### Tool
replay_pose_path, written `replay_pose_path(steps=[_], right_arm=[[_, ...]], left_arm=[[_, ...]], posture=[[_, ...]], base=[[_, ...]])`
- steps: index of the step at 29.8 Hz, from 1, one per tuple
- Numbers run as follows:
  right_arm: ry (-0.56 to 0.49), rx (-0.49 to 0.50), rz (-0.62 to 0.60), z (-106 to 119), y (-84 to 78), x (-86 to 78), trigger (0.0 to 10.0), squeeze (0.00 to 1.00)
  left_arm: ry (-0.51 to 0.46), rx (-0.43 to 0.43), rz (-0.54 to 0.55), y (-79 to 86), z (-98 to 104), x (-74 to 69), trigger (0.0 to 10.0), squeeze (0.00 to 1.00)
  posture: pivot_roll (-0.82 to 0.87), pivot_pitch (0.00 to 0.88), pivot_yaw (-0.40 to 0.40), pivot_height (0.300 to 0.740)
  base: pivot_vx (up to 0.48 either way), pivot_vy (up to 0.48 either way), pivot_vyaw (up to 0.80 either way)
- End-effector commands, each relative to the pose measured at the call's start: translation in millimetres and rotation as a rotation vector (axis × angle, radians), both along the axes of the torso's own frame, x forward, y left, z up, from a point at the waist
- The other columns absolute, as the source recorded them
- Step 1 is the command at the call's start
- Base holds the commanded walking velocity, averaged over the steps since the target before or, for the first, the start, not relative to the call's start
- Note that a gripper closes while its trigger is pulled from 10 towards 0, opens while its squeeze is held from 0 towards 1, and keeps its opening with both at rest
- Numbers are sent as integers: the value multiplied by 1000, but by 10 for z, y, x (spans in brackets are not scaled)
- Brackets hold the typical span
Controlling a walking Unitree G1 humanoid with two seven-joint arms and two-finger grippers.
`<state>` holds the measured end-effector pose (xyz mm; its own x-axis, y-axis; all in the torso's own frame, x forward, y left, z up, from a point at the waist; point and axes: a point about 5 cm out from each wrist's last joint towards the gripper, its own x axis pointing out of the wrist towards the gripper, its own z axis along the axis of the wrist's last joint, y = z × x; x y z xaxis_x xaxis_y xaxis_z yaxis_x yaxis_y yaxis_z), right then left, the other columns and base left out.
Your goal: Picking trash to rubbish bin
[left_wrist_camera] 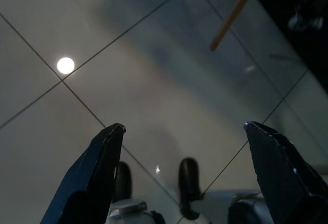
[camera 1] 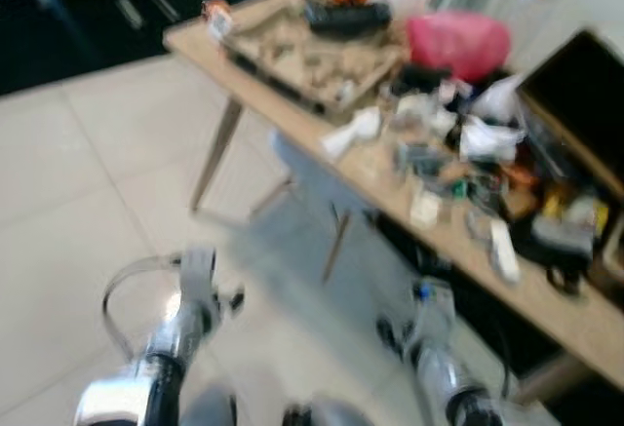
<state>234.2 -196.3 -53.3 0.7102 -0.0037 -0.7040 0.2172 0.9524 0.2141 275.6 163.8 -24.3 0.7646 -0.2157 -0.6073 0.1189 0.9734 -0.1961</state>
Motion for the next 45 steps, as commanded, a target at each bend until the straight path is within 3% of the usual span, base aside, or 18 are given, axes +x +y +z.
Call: replay_pose_path(steps=[1,35,43,45], right_arm=[[41,-13,-9,-56,-64,-97,10000,0],[43,0,-15,-62,-47,-102,10000,0],[41,4,-18,-63,-48,-105,10000,0],[42,-41,6,-55,-100,-108,10000,0]], left_arm=[[29,0,1,-13,-63,-70,10000,0],[46,50,34,86,-92,-109,10000,0],[121,141,145,309,-201,-267,10000,0],[130,148,162,357,-217,-300,10000,0]], posture=[[127,113,-99,740],[127,120,-92,740],[132,116,-91,740],[132,116,-91,740]], base=[[0,0,-800],[0,0,-753],[0,0,0],[0,0,0]])
